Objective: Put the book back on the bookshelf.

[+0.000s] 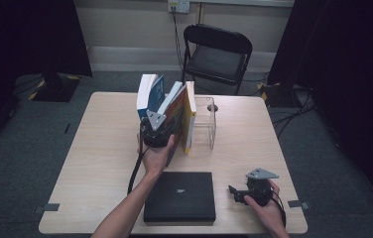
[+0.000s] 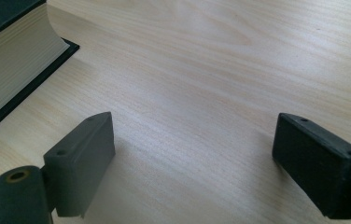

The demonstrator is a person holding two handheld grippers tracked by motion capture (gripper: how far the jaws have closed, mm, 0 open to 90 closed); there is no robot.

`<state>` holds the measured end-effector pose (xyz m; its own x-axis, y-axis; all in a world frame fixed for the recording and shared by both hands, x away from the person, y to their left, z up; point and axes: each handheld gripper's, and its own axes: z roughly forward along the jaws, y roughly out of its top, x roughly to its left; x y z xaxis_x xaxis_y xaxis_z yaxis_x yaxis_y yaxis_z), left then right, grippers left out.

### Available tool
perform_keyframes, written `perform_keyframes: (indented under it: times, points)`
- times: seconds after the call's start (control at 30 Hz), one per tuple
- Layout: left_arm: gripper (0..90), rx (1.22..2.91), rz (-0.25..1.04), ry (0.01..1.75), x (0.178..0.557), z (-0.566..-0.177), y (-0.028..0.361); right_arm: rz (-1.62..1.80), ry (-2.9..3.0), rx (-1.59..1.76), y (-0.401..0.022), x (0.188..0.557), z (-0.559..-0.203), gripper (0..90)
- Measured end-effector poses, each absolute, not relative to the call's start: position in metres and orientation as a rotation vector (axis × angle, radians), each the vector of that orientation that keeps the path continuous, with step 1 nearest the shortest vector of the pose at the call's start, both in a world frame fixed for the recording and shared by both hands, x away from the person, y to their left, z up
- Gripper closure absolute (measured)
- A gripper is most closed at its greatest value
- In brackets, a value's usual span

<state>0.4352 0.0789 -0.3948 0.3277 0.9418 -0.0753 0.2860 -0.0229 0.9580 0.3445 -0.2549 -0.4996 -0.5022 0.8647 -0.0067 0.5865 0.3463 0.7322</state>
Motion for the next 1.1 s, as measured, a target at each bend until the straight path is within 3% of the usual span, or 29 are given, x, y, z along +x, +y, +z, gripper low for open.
perform_keyframes:
  times: [0.23,0.67,1.1]
  points:
    - [72.0,1.566,0.784,1.12,0.422,-0.399,0.081,0.962,2.221,1.275,-0.255,0.344,-0.5,12.8]
    - [57.9,1.631,0.647,1.101,0.417,-0.389,0.09,0.962,2.22,1.274,-0.255,0.345,-0.5,12.7]
    - [56.2,1.68,0.545,1.062,0.413,-0.367,0.102,0.962,2.219,1.276,-0.254,0.345,-0.5,12.7]
